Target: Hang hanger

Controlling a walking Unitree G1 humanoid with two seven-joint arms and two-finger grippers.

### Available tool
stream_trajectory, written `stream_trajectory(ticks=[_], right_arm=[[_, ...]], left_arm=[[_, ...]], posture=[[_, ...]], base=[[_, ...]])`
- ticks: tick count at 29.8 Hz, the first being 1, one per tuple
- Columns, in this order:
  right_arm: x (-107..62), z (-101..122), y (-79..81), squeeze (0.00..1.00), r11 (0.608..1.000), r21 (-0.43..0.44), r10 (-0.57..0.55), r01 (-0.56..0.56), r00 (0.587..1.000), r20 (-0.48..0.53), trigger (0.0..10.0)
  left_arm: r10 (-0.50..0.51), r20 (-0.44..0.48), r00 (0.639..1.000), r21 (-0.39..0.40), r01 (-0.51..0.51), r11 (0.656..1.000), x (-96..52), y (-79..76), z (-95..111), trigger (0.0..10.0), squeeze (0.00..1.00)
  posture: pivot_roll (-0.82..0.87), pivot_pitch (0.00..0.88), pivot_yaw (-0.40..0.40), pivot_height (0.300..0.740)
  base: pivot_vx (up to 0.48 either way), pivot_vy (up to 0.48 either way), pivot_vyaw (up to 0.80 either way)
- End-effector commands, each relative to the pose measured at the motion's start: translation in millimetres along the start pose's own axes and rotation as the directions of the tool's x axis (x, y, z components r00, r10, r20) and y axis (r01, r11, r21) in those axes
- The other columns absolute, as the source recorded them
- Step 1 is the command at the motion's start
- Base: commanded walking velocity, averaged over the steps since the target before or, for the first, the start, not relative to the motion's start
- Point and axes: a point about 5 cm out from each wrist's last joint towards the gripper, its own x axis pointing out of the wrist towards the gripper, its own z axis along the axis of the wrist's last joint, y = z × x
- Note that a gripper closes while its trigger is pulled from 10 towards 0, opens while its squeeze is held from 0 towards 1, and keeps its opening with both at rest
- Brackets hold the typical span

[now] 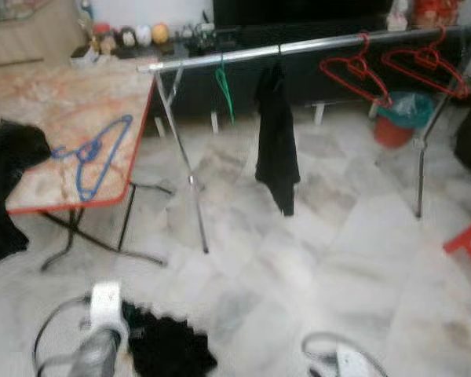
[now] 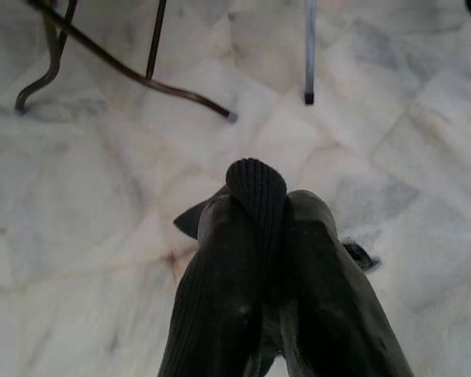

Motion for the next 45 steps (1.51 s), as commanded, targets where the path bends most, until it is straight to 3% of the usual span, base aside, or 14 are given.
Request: stream_trajectory(ticks=[1, 5, 45], right_arm=[[2.2, 6.8, 11.9, 0.00, 0.999, -0.005, 0.033, -0.033, 0.999, 0.021, 10.0], [2.1, 6.7, 12.2, 0.00, 0.999, 0.007, 0.035, -0.036, 0.999, 0.022, 10.0], [1.9, 5.8, 10.3, 0.00, 1.000, 0.023, 0.021, -0.022, 1.000, 0.021, 10.0]], left_arm=[[0.025, 0.002, 1.000, 0.002, -0.025, 1.000, -1.5, 9.4, 0.1, 10.0, 0.00], [0.025, 0.001, 1.000, 0.001, -0.025, 1.000, -1.4, 9.3, 0.1, 10.0, 0.00], [0.034, 0.021, 0.999, -0.022, -0.034, 0.999, -0.3, 8.9, 3.7, 10.0, 0.00]], posture=[[0.01, 0.021, 0.060, 0.740], [0.01, 0.017, 0.061, 0.740], [0.01, 0.021, 0.052, 0.740]], base=[[0.000, 0.337, 0.80], [0.000, 0.336, 0.66], [0.000, 0.337, 0.00]])
